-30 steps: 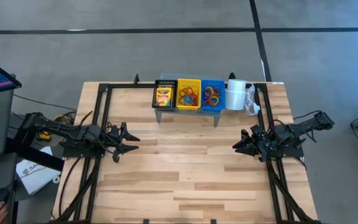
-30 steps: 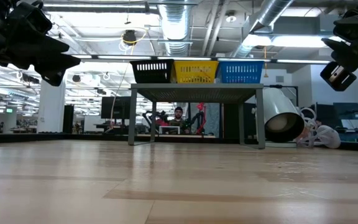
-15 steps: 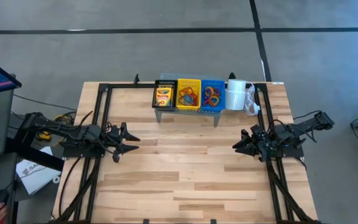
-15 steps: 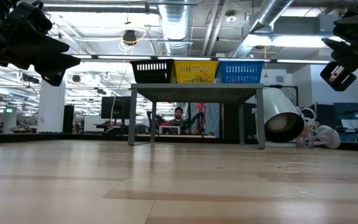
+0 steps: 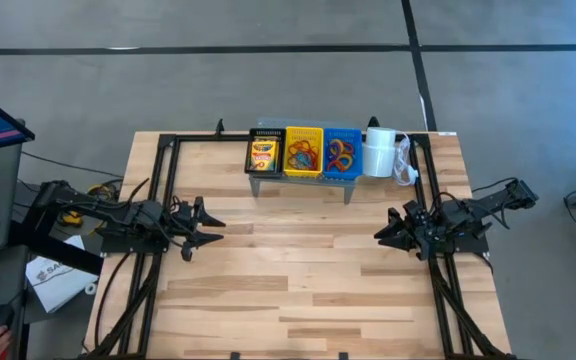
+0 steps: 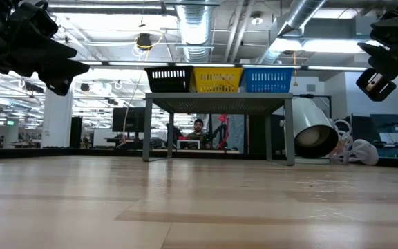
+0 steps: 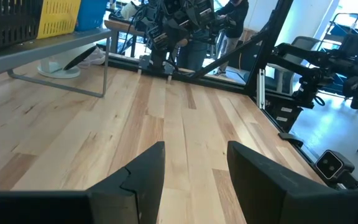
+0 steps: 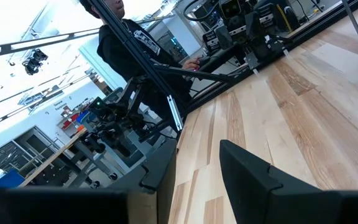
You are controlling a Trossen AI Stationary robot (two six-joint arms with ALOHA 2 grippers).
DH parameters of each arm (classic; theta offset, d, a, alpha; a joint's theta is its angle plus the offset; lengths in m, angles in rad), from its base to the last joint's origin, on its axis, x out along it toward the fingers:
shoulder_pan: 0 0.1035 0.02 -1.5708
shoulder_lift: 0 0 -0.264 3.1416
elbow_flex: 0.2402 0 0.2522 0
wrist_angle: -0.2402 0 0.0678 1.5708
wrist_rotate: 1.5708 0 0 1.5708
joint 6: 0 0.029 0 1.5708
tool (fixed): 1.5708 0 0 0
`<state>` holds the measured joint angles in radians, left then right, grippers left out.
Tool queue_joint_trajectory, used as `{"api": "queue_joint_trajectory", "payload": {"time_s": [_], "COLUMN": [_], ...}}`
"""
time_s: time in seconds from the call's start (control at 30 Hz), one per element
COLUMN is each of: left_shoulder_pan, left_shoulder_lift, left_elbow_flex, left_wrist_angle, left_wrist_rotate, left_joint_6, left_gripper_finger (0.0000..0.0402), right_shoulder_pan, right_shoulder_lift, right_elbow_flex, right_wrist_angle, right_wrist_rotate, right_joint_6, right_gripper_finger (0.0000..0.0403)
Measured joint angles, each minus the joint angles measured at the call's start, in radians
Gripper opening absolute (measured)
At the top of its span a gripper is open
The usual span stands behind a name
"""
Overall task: Pick & Place Office Desk Supplies
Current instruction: Return to Home Position
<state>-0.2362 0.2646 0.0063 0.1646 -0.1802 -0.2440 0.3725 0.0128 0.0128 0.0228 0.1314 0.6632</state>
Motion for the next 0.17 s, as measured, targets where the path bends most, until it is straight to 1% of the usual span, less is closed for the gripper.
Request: {"api": "queue_joint_trajectory", "payload": {"time_s": [0.17], "left_shoulder_pan": [0.000], "left_shoulder_lift": [0.000], "left_elbow_flex": [0.000], "left_wrist_angle": [0.000], "left_wrist_rotate": [0.000], "left_joint_6": [0.000], "left_gripper_finger": [0.0168], "right_shoulder_pan": [0.000], "right_shoulder_lift": [0.000], "right_elbow_flex": [0.000], "right_wrist_angle": [0.000], "right_wrist_rotate": [0.000], "right_joint_6": [0.000], "right_gripper_finger": [0.0120]}}
